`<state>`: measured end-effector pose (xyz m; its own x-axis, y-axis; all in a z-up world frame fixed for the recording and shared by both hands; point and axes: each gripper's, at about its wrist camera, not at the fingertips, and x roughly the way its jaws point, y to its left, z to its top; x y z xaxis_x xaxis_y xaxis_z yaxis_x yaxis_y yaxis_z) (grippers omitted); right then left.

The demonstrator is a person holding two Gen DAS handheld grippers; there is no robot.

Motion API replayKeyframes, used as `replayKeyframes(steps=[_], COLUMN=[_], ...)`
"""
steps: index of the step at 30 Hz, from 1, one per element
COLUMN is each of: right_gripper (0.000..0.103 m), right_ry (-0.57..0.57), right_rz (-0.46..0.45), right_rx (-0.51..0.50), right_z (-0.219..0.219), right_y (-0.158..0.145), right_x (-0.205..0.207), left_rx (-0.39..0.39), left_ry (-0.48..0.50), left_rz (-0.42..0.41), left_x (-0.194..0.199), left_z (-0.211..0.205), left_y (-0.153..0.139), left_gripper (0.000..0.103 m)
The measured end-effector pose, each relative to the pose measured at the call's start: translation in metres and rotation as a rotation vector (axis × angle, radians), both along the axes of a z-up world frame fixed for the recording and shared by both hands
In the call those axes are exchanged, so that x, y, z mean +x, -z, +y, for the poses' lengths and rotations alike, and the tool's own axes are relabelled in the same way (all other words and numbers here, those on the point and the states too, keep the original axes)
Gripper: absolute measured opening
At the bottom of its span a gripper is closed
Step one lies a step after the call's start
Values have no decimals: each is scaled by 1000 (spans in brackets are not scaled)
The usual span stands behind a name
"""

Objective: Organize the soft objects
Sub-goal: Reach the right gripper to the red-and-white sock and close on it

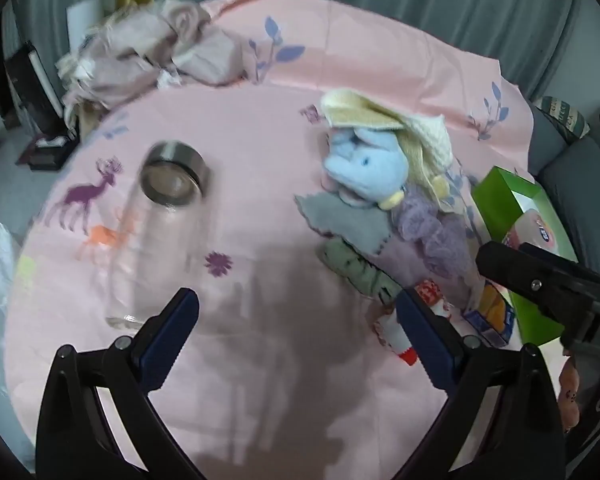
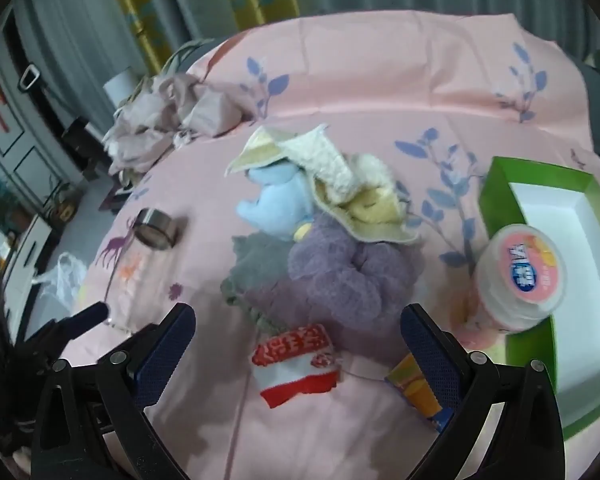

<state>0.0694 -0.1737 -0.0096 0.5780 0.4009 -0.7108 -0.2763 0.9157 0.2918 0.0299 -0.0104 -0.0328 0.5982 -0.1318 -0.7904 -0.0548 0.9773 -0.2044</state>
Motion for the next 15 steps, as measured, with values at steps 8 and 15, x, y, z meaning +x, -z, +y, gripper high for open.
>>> replayKeyframes(steps=[8,15], right_gripper=[69,64], right_ry=[-28,-37], right_rz=[79,144], right_rx=[98,164], right_z=[3,-1], right_y=[3,9], right_x=[4,0], left_rx=[-126,-201], left_ry=[27,71], left_rz=[51,79], left_x=[6,0], left_z=[0,-7], left_y=[13,20], left_gripper=[91,79])
